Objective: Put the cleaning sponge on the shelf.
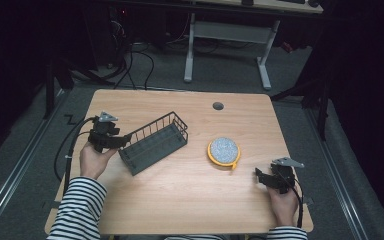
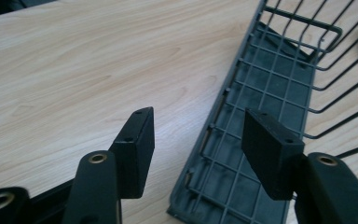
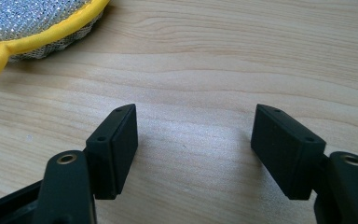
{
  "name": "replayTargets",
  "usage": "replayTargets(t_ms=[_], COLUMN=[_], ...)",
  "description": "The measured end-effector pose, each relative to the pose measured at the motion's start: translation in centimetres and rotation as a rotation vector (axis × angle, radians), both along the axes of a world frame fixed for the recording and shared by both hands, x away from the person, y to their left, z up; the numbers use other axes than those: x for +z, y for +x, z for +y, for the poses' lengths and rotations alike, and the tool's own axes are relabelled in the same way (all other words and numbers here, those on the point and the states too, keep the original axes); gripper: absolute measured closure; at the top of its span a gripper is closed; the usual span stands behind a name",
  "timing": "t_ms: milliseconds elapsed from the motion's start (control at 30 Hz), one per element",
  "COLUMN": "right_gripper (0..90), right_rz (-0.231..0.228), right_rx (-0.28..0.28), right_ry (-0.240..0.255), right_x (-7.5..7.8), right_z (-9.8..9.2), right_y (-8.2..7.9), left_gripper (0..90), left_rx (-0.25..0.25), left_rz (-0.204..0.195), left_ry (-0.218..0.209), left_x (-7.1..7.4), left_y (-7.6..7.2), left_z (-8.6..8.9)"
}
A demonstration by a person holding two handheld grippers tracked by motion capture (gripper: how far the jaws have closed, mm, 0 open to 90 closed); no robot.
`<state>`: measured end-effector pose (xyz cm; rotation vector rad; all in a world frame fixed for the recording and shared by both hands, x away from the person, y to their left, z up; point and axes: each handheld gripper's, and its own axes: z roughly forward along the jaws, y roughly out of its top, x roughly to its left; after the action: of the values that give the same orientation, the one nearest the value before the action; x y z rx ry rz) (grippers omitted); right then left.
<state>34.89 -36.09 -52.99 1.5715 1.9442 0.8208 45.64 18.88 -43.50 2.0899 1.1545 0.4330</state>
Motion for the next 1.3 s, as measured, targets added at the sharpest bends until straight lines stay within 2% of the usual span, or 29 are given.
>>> replayTargets(t_ms=[167, 267, 533, 733, 833, 1300], right_gripper=[31.7, 31.7, 31.7, 31.6, 31.2, 30.9], right_rz=[0.000, 0.000, 0.000, -0.001, -0.001, 0.001], right_rx=[0.000, 0.000, 0.001, 0.002, 0.004, 0.007], right_ry=[0.000, 0.000, 0.000, -0.002, -0.003, -0.004], right_x=[0.0, 0.0, 0.0, 0.0, 0.0, 0.0], right_z=[0.0, 0.0, 0.0, 0.0, 0.0, 0.1], right_y=[0.0, 0.0, 0.0, 0.0, 0.0, 0.0], left_gripper=[47.7, 54.1, 66.7, 74.2, 79.8, 84.5], left_rx=[-0.021, -0.034, -0.049, -0.078, -0.094, -0.152], left_rz=[0.022, 0.035, 0.036, 0.040, 0.033, 0.041], left_ry=[0.015, 0.008, 0.002, -0.015, -0.005, -0.048], left_x=[-0.5, -0.7, -0.8, -0.8, -0.8, -1.0], left_y=[0.5, 0.6, 0.6, 0.2, 0.0, -0.4], left_z=[-0.6, -0.7, -0.7, -0.7, -0.8, -1.6])
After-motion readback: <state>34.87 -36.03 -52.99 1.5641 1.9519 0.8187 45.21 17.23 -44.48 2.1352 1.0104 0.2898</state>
